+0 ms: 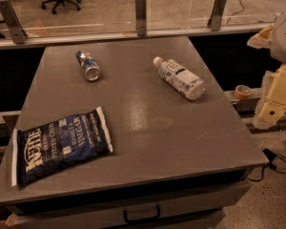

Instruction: Pick redbull can

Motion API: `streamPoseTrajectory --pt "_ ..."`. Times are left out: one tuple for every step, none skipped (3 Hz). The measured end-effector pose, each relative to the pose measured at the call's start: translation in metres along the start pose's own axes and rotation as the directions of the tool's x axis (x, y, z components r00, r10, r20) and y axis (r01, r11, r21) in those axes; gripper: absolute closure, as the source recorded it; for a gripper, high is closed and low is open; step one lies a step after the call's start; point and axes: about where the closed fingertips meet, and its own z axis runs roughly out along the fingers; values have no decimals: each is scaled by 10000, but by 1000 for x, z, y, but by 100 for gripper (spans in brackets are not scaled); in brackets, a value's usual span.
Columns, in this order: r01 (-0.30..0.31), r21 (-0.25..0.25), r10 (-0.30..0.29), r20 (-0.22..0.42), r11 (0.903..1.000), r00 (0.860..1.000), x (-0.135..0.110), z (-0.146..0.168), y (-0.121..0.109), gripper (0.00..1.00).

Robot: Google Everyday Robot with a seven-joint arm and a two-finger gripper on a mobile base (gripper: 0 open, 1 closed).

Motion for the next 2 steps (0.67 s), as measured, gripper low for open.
streamPoseTrajectory --pt "0 2 0 1 10000 10000 0 0 0 0" --pt "466 -27 -464 612 9989 9970 -35 24 -13 0"
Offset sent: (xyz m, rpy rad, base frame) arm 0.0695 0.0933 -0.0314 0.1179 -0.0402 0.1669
